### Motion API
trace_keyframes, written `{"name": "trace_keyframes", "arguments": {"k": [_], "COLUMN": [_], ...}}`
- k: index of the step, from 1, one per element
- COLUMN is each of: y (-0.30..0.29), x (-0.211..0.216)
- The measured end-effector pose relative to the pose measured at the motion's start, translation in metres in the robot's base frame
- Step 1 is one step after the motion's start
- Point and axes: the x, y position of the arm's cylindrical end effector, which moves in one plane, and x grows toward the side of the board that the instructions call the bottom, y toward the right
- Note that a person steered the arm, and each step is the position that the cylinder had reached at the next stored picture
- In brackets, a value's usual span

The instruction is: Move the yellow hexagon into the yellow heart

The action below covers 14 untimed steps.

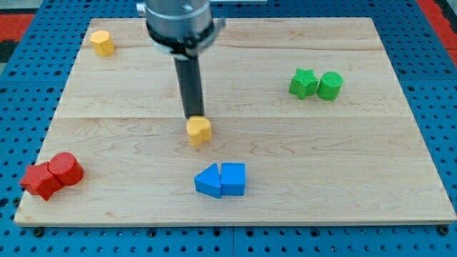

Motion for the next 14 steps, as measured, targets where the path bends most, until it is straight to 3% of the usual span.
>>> {"name": "trace_keyframes", "arguments": {"k": [1,2,3,5,6,8,9,11,12,14], "y": [0.002,0.001,-0.05,-0.251,-0.257,-0.241,-0.189,-0.167,-0.091,-0.052], "x": [0.038,0.05,0.008,-0.083,-0.11,-0.193,-0.179,-0.209,-0.149,-0.201]}}
